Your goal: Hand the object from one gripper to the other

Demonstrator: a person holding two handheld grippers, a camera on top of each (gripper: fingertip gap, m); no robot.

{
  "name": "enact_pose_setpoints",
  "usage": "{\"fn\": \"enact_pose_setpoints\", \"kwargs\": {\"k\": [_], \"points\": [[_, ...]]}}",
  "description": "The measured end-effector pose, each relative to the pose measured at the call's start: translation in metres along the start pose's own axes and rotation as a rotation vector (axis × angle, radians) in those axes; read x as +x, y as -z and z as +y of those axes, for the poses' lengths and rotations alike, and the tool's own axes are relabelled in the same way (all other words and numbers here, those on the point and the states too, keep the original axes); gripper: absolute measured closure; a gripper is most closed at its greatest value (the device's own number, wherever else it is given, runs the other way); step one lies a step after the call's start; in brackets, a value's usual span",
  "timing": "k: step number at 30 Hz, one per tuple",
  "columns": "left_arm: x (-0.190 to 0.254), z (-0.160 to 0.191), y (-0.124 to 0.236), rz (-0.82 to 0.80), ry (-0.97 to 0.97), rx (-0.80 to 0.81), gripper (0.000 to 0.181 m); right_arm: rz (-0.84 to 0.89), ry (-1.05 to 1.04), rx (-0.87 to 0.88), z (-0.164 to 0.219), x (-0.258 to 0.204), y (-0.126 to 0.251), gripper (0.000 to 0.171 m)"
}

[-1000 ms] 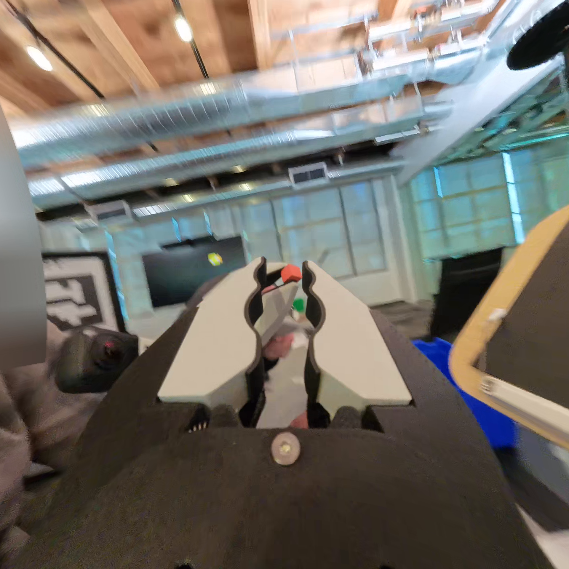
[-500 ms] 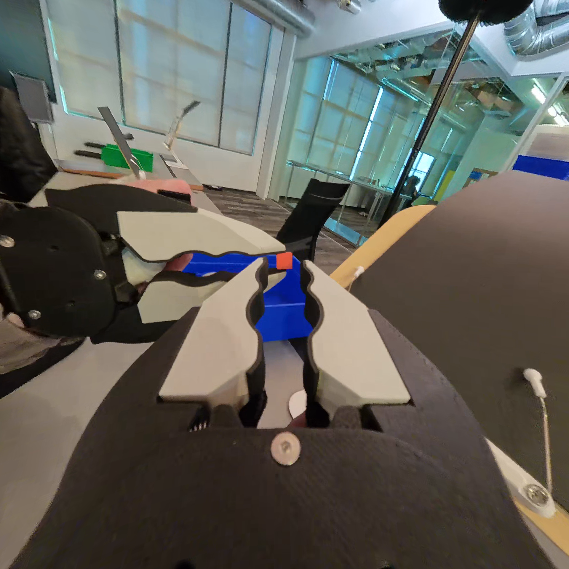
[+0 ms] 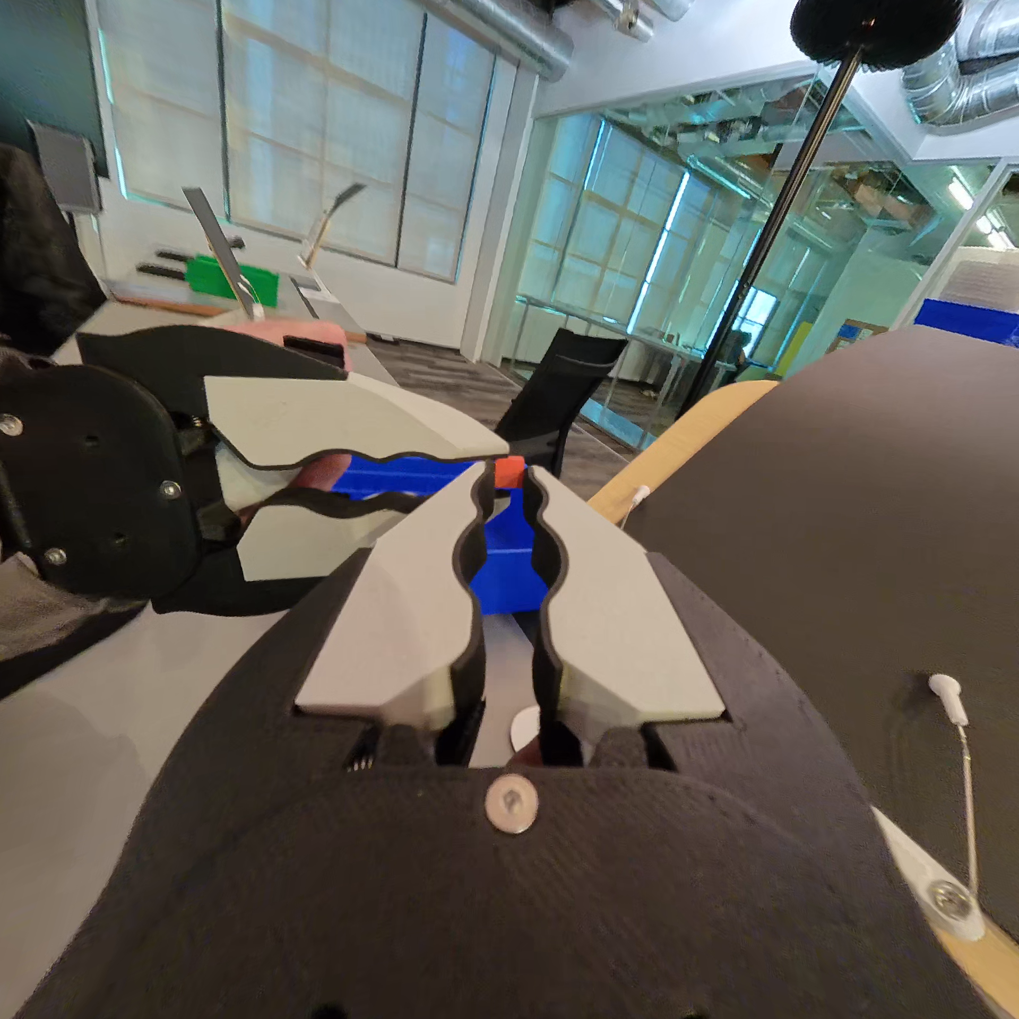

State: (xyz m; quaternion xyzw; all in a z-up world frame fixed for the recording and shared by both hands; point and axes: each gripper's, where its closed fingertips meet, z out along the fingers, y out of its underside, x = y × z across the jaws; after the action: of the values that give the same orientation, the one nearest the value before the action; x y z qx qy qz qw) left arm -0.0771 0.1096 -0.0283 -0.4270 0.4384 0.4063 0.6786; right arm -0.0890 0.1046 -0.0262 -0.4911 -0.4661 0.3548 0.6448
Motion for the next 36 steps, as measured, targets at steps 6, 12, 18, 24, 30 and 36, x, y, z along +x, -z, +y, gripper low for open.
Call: {"fn": "enact_pose_setpoints", "kwargs": {"k": [6, 12, 18, 24, 30, 36], "points": [[-0.005, -0.013, 0.005, 0.168, 0.474, 0.129, 0.152, -0.154, -0.248, 0.237, -0.02, 0.007, 0.016, 0.164], [-0.021, -0.028, 0.014, 0.329, 0.963, 0.328, 0.155, -0.288, -0.333, 0.434, -0.032, 0.004, 0.033, 0.164], [-0.021, -0.037, 0.017, 0.319, 0.968, 0.385, 0.155, -0.43, -0.53, 0.582, -0.038, 0.003, 0.043, 0.164], [-0.021, -0.044, 0.019, 0.238, 0.873, 0.391, 0.155, -0.52, -0.599, 0.675, -0.04, -0.017, 0.04, 0.165], [-0.019, -0.044, 0.02, 0.189, 0.733, 0.379, 0.157, -0.565, -0.665, 0.717, -0.04, -0.022, 0.04, 0.164], [-0.018, -0.044, 0.021, 0.116, 0.524, 0.359, 0.16, -0.61, -0.692, 0.718, -0.038, -0.026, 0.04, 0.164]]}}
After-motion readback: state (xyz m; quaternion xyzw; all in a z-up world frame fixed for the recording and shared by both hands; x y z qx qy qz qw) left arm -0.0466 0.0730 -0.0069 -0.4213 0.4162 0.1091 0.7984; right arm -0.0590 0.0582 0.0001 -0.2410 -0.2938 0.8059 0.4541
